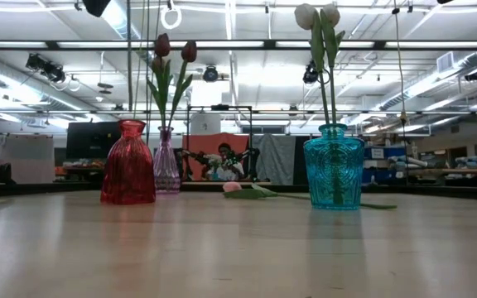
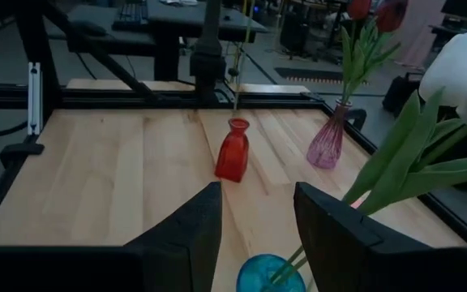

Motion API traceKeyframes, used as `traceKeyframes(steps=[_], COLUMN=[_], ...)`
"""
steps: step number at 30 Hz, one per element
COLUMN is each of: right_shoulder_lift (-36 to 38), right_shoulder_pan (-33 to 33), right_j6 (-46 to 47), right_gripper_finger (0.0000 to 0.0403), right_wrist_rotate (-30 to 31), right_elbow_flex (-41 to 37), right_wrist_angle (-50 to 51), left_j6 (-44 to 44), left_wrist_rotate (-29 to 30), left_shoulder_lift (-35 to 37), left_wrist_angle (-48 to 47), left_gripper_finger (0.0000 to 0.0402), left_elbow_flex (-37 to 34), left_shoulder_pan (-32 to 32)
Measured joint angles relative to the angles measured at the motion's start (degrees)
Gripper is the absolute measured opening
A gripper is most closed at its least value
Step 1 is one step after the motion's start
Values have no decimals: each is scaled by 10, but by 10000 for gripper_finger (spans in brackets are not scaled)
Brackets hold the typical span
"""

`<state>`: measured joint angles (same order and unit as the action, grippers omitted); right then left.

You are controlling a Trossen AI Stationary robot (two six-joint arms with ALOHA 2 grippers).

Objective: Sort flowers into vase by color
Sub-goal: Put the bottom pink tulip into the red vase

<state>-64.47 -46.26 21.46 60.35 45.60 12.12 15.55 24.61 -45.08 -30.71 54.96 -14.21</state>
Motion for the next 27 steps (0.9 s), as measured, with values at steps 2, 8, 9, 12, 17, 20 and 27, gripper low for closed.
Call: traceKeyframes(steps=[2,8,9,12,17,20,27], right_shoulder_lift=[0,0,0,0,0,0,-1], right_shoulder_pan=[0,0,0,0,0,2,38], right_j6=[0,0,0,0,2,13,65], right_gripper_finger=[165,165,165,165,165,165,165], right_wrist_rotate=[0,-2,-2,-4,-5,-16,-54], right_elbow_flex=[0,0,0,0,0,0,-22], right_wrist_angle=[0,0,1,1,1,8,43], left_j6=[1,-2,-2,0,29,43,45], left_wrist_rotate=[6,45,48,49,49,47,37], left_shoulder_lift=[-1,-13,-15,-21,-20,-18,-18], left_wrist_angle=[-9,-13,-14,-7,37,86,178], left_gripper_finger=[18,18,18,18,18,19,19], left_elbow_flex=[0,0,0,-12,-85,-125,-203], left_shoulder_pan=[0,0,0,0,0,0,-1])
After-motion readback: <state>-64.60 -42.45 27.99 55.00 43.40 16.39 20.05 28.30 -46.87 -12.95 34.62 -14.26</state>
